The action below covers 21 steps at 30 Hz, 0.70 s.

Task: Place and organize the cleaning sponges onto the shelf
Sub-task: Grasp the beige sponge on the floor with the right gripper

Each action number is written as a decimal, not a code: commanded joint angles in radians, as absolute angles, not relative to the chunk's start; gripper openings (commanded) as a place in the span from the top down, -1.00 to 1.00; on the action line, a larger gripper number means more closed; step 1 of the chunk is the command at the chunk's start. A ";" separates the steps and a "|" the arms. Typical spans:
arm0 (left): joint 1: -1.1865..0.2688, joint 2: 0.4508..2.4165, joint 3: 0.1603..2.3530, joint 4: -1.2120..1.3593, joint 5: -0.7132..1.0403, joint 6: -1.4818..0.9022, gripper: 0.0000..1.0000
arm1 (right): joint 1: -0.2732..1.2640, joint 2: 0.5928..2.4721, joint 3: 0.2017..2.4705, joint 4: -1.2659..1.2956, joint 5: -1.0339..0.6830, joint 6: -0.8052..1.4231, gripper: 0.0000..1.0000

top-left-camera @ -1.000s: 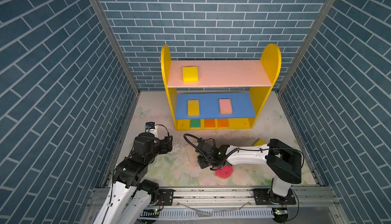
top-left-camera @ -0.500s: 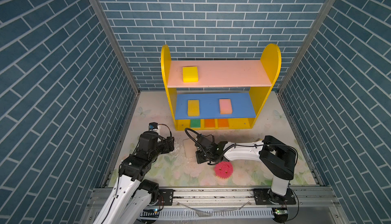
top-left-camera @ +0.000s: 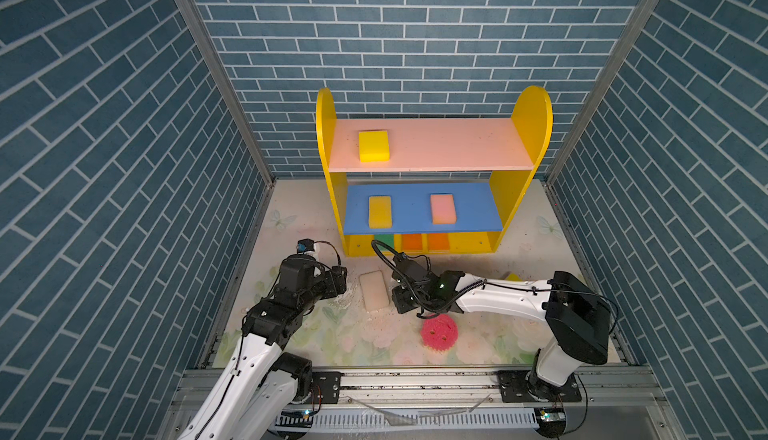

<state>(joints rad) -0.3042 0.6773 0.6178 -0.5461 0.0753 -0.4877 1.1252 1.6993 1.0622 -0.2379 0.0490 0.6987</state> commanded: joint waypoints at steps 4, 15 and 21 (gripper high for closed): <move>-0.295 0.681 0.597 -0.528 0.094 -0.517 -0.60 | 1.092 1.825 1.170 -0.181 -0.001 0.686 0.36; -0.291 0.682 0.603 -0.535 0.089 -0.504 -0.60 | 1.096 1.917 1.195 -0.142 -0.045 0.749 0.68; -0.287 0.705 0.607 -0.517 0.112 -0.504 -0.60 | 1.096 1.862 1.176 -0.188 -0.025 0.733 1.00</move>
<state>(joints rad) -0.2974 0.6983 0.6064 -0.5392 0.0982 -0.5087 1.0931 1.9038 1.1828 -0.1459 -0.0429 0.7330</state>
